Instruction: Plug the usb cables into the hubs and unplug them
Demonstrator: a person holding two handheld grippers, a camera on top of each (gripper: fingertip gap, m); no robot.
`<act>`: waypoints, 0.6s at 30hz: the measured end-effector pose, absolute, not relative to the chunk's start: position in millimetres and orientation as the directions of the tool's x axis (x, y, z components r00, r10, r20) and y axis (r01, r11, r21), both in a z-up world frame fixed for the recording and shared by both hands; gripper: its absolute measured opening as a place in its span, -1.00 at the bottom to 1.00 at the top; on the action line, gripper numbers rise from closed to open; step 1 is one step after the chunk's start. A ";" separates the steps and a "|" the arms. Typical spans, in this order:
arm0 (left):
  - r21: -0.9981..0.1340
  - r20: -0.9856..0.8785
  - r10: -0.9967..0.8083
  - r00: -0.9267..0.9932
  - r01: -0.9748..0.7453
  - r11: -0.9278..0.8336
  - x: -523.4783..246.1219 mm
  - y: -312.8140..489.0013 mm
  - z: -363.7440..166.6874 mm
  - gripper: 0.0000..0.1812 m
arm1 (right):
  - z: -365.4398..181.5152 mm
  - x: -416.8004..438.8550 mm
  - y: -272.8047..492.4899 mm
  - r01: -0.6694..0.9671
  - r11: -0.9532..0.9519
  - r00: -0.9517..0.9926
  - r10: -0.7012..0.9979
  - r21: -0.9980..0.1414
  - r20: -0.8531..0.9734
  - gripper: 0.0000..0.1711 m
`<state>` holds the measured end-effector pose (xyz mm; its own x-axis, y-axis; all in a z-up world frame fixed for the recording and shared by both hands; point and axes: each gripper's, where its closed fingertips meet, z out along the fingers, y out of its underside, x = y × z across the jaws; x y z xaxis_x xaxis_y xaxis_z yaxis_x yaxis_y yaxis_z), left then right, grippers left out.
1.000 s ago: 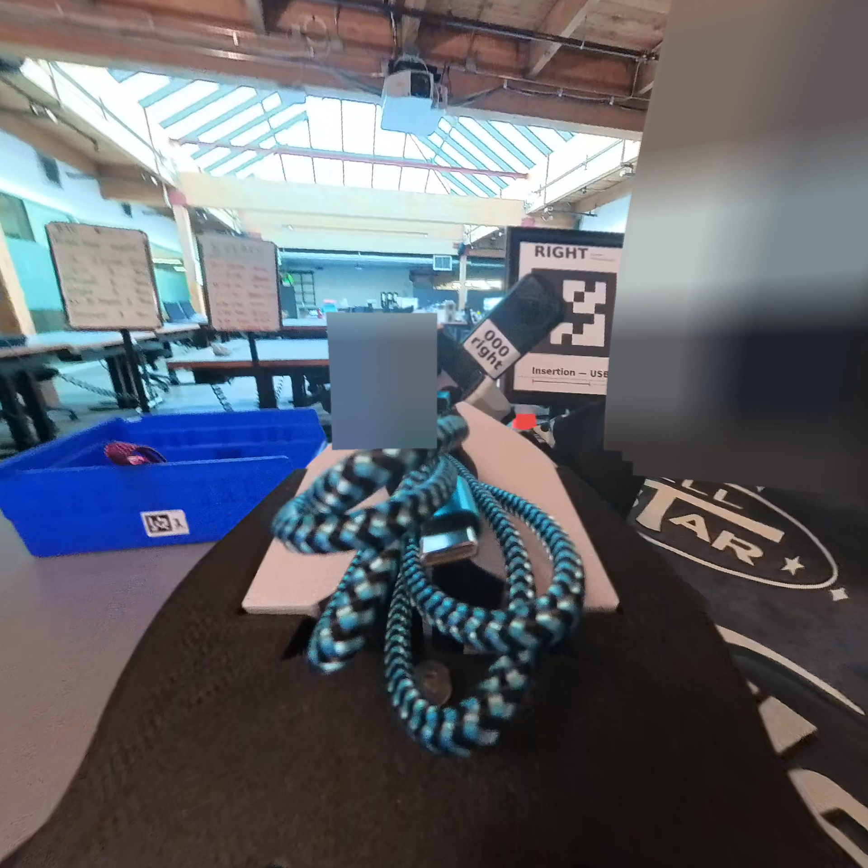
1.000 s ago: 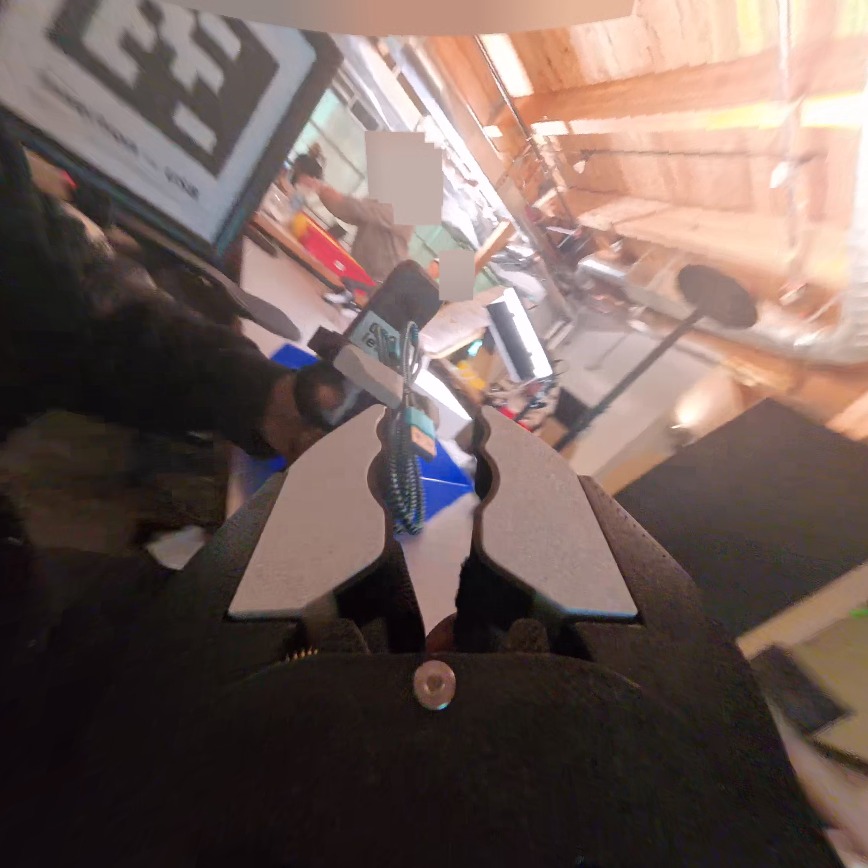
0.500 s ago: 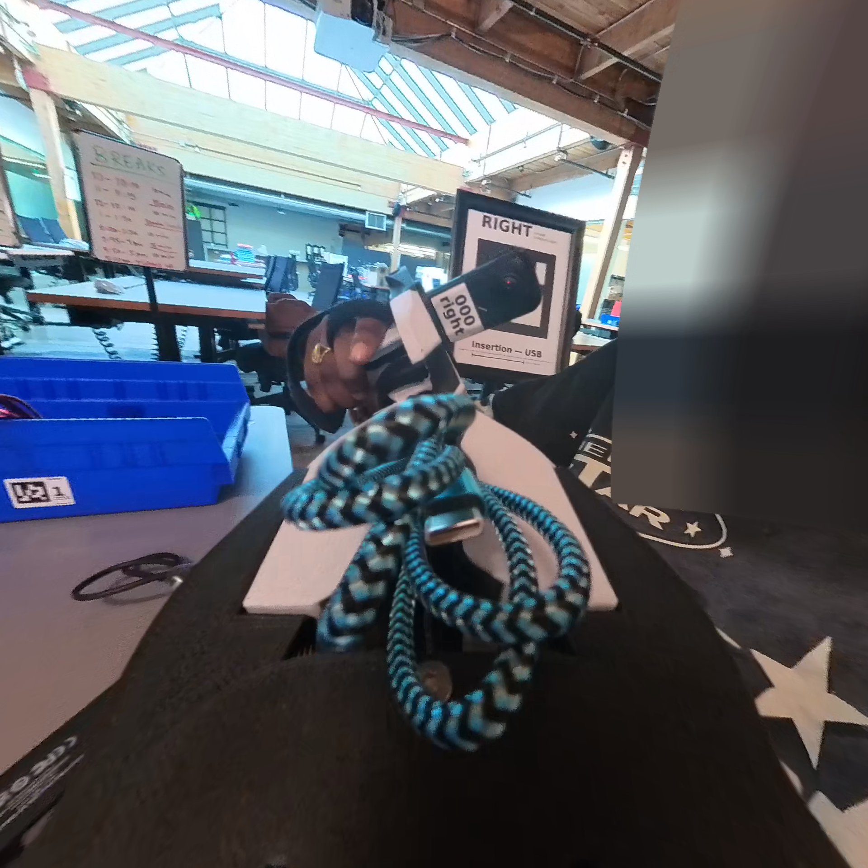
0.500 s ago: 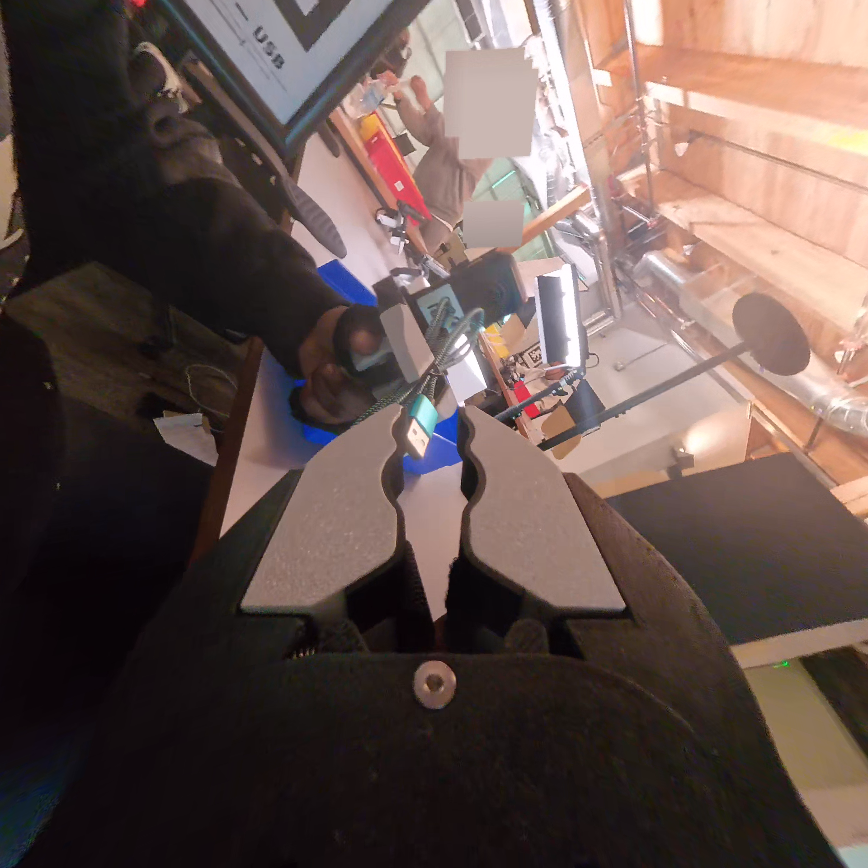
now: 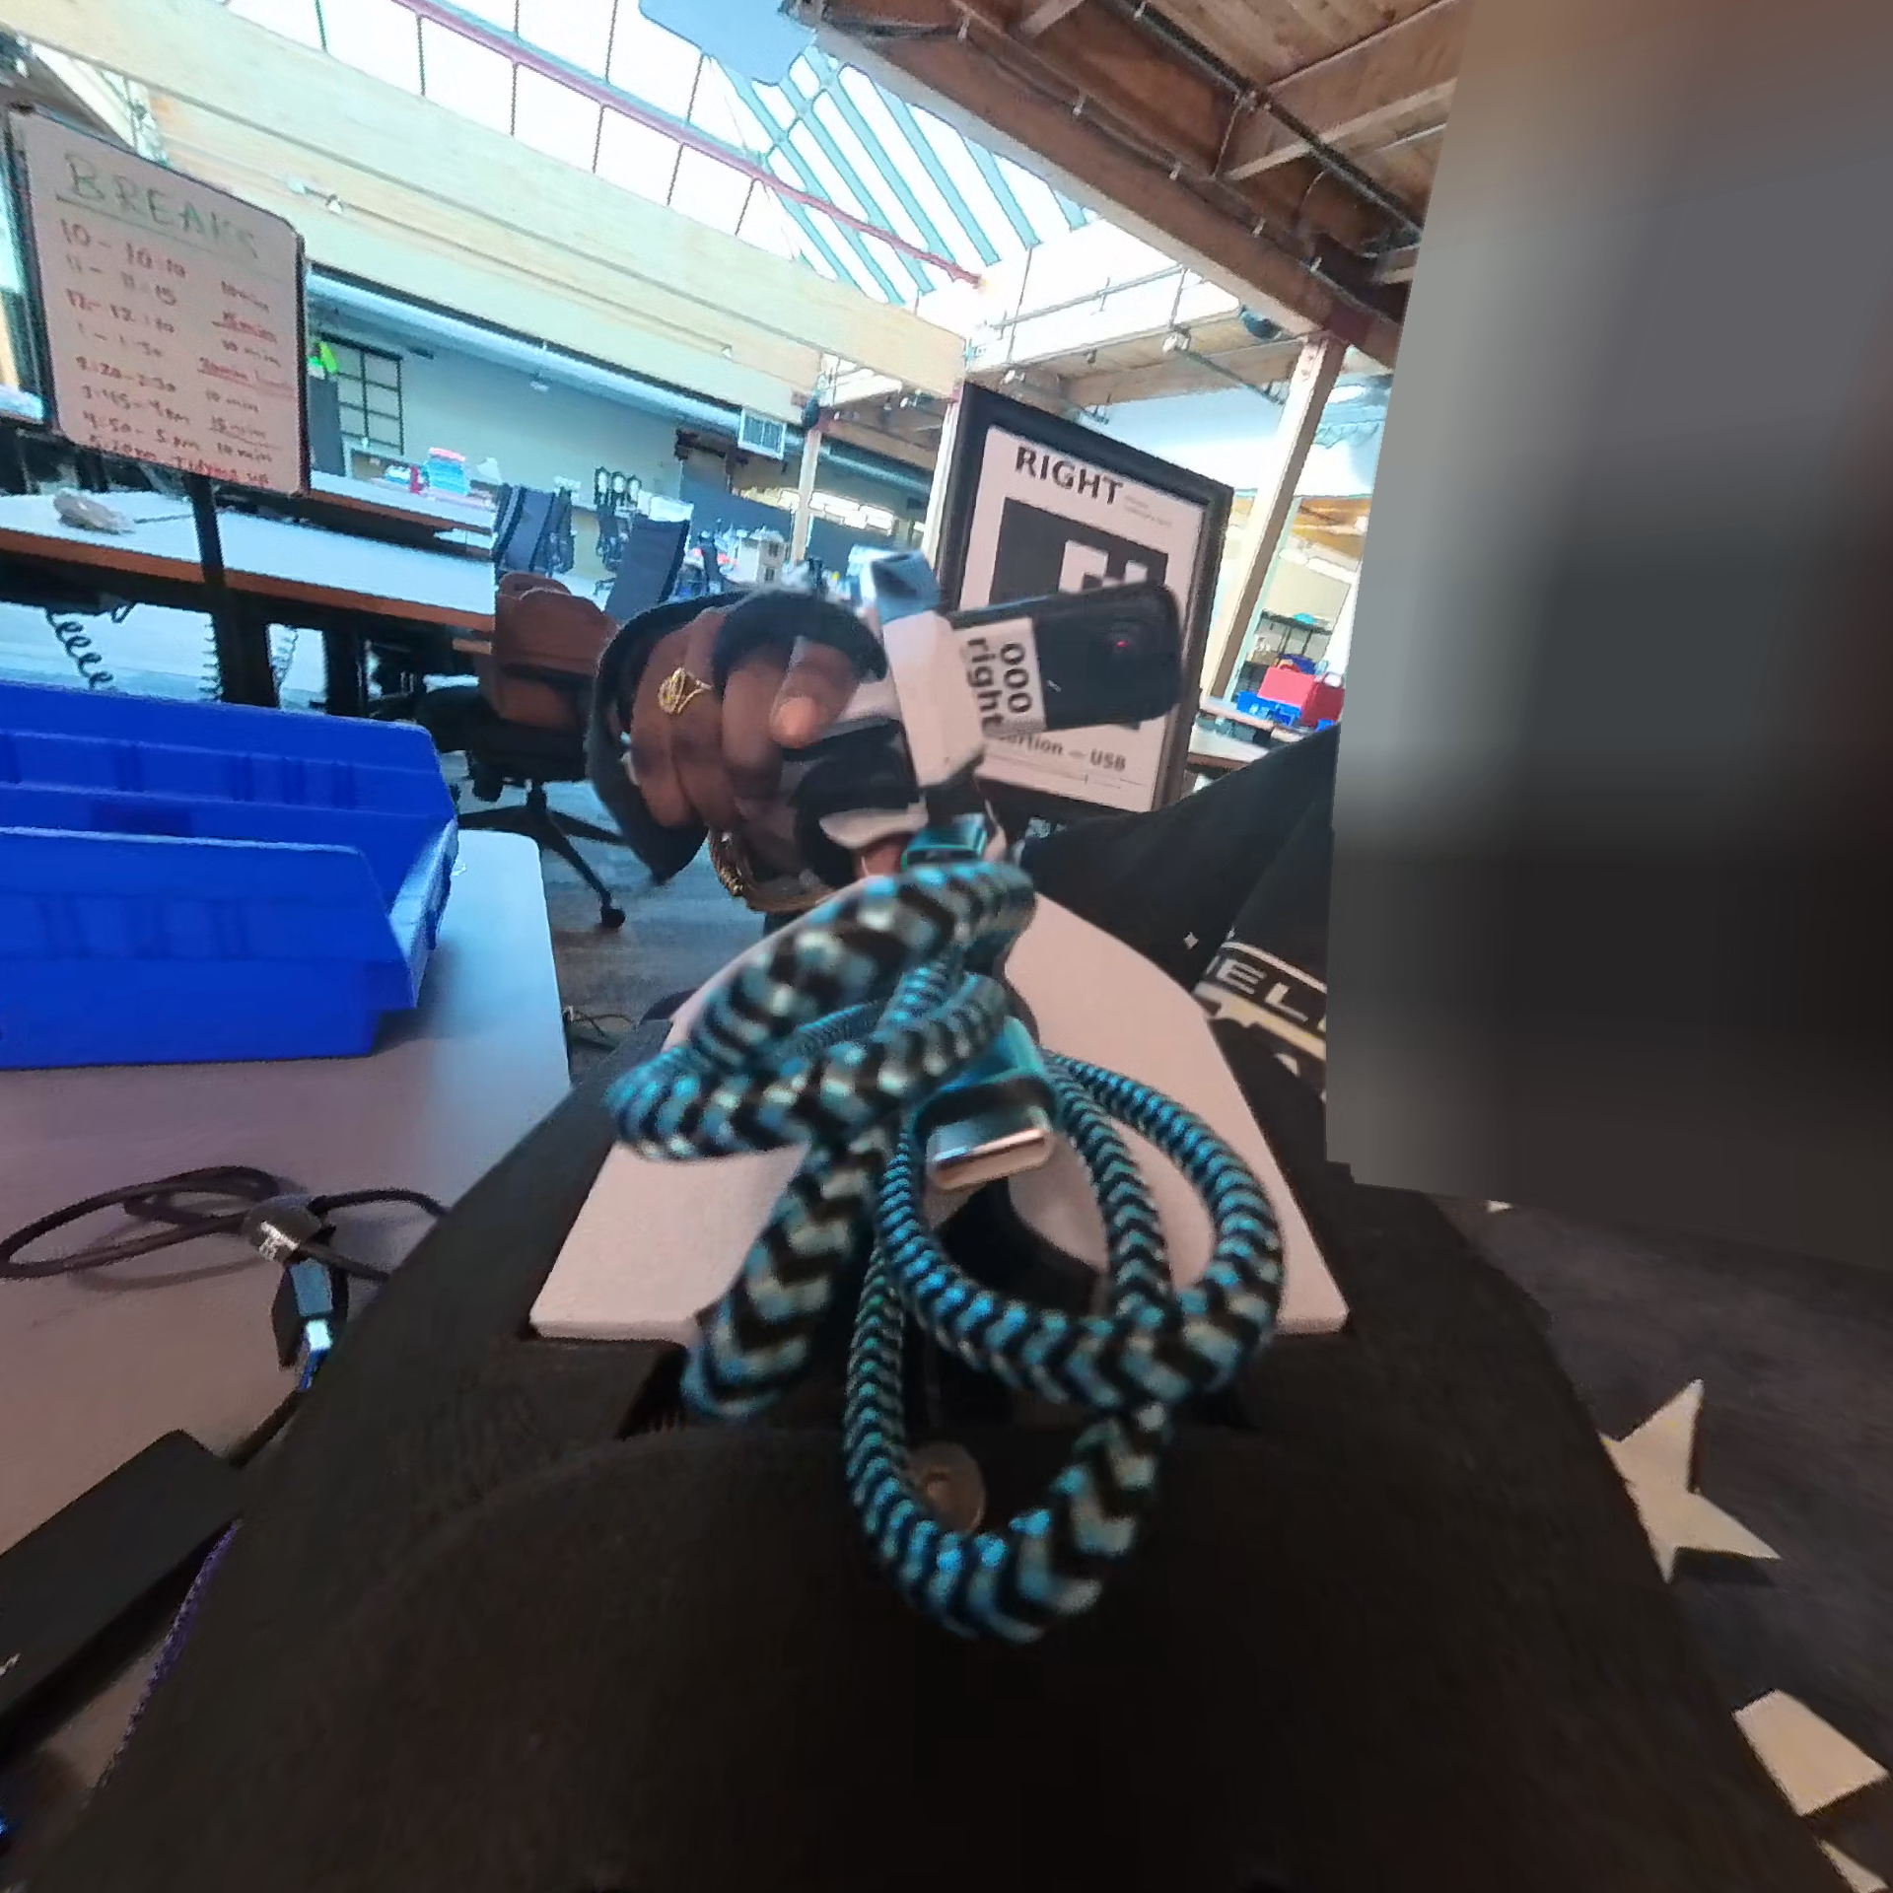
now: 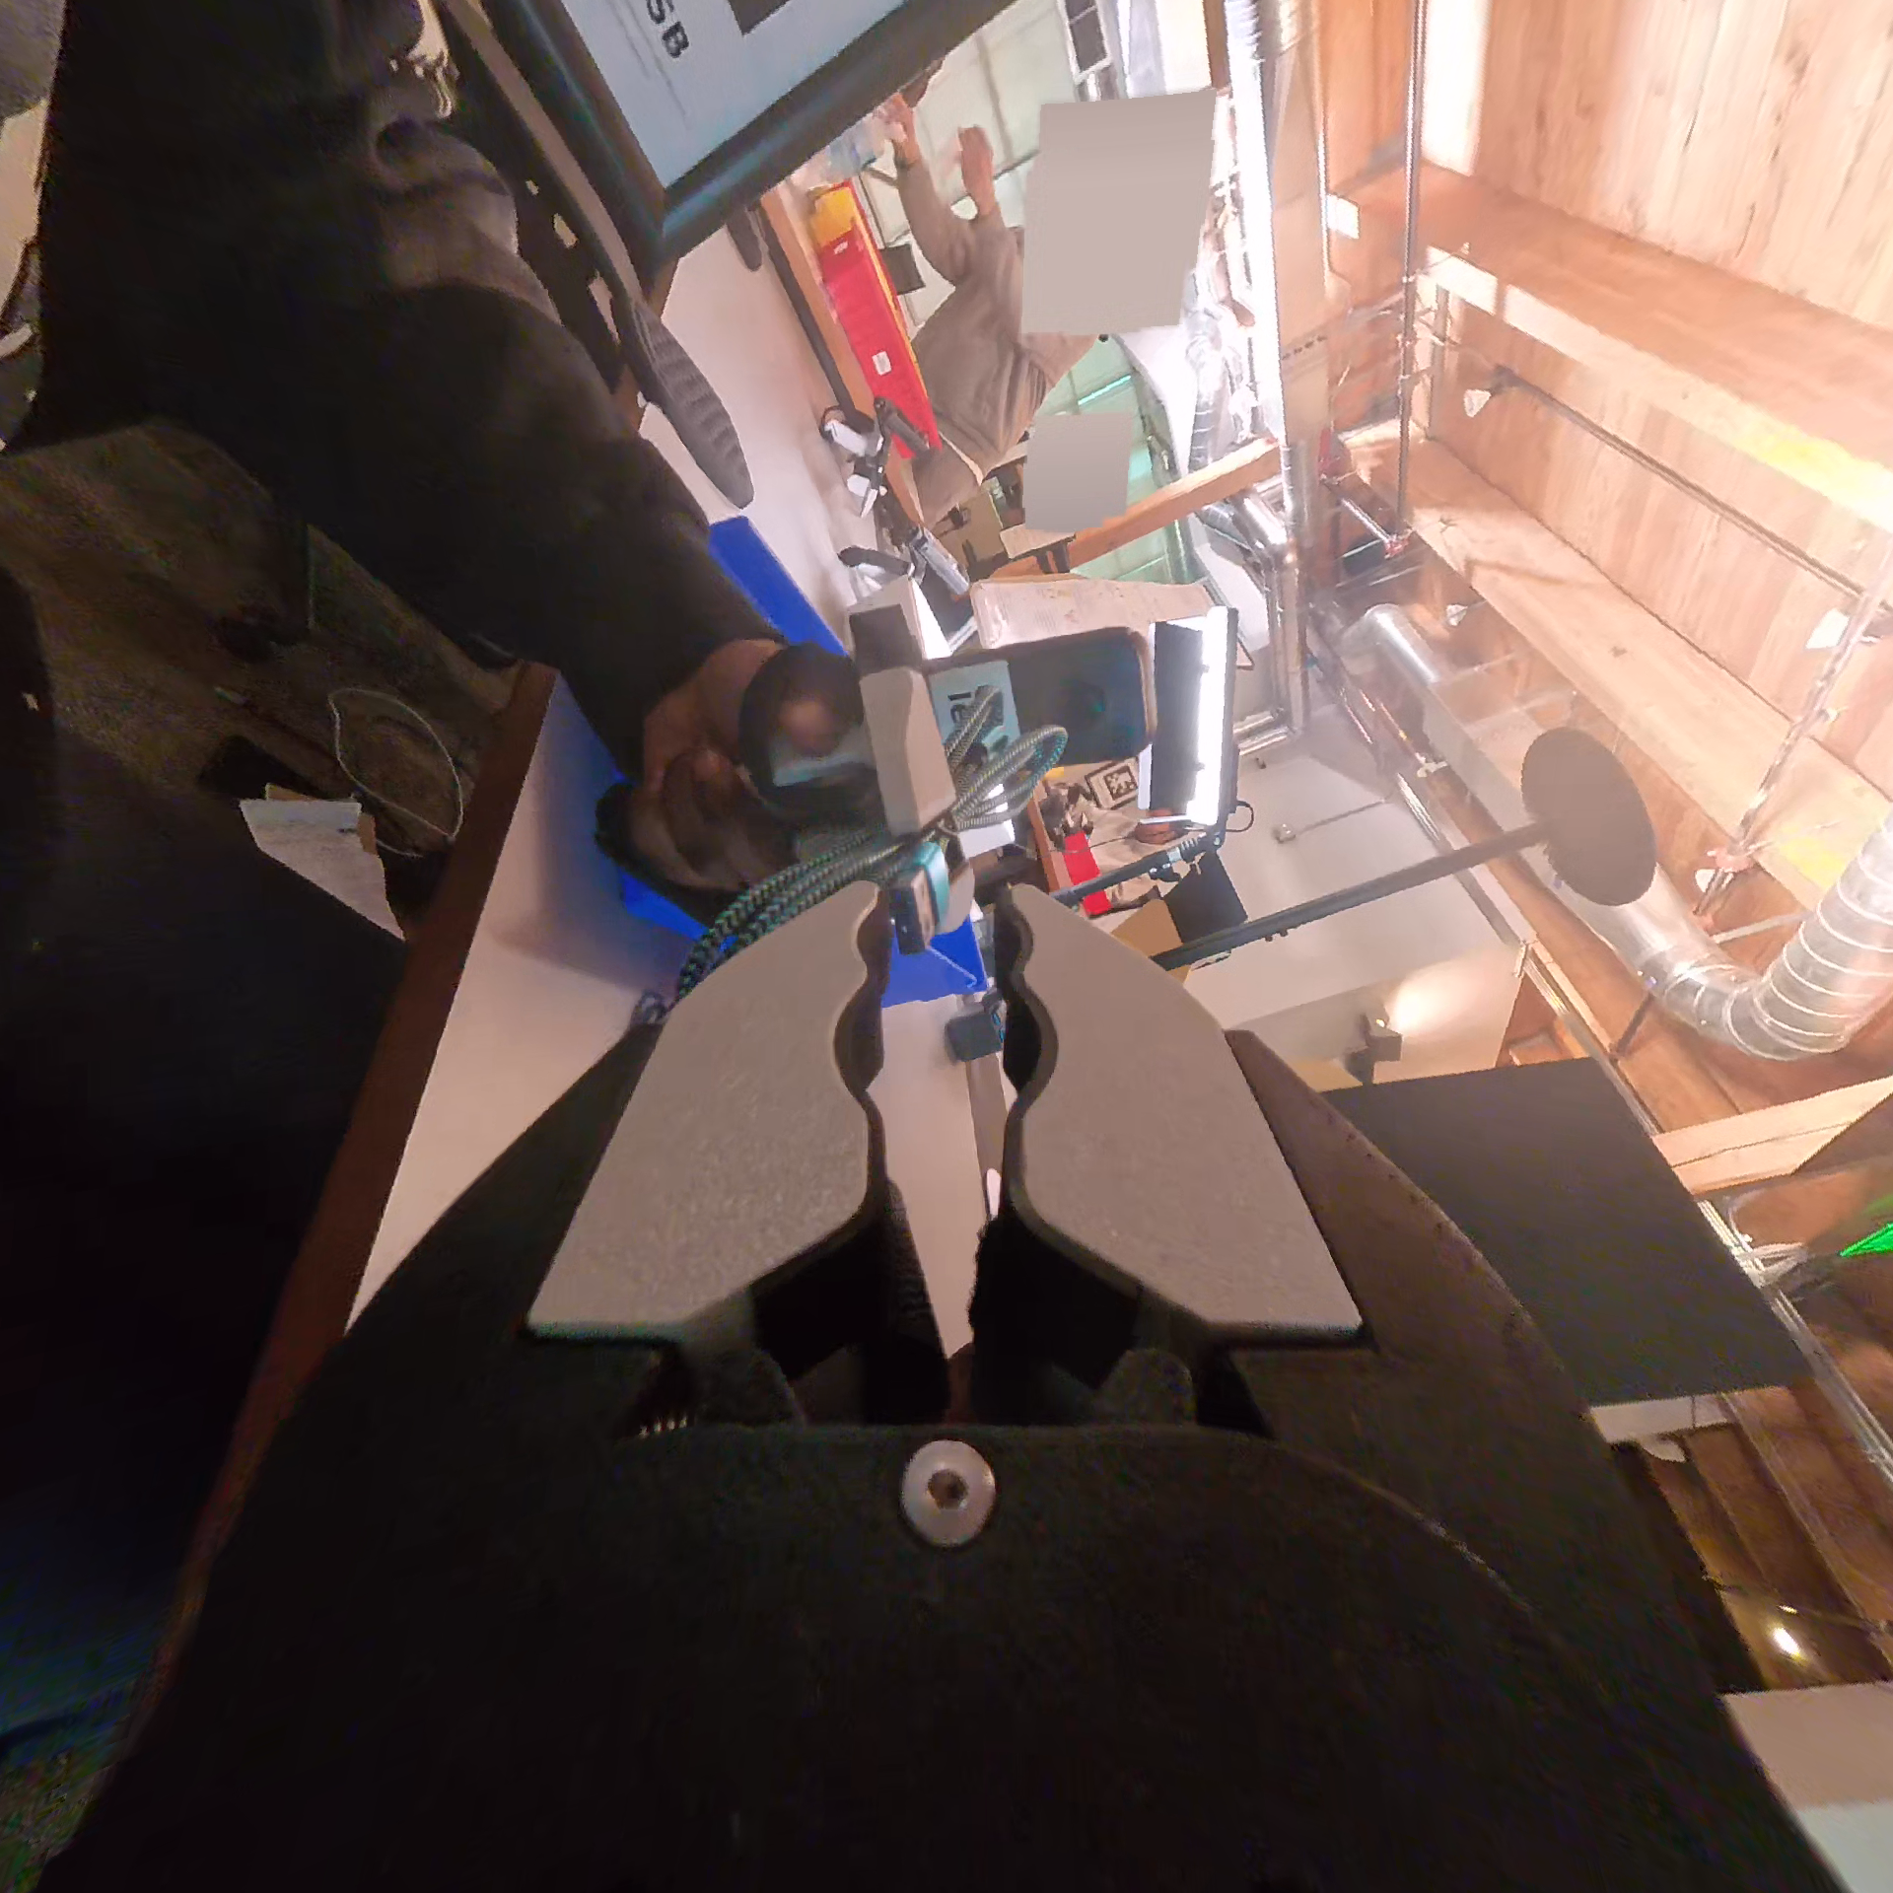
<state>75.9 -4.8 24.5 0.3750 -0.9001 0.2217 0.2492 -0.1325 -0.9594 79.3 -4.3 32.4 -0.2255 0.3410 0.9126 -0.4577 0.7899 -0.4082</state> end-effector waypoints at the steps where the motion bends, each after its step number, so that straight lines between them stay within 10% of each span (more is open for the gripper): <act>1: -0.964 0.224 -0.895 0.386 0.226 -0.143 77.7 -3.5 20.8 -0.84 | 29.4 77.5 -4.9 -0.449 0.802 -0.224 0.325 -0.393 0.919 -0.84; 18: -0.844 0.083 -0.886 0.456 -0.440 -0.306 103.0 -21.8 -64.4 -0.86 | -2.0 83.7 -23.3 -0.304 0.571 -0.692 0.417 -0.762 0.589 -0.92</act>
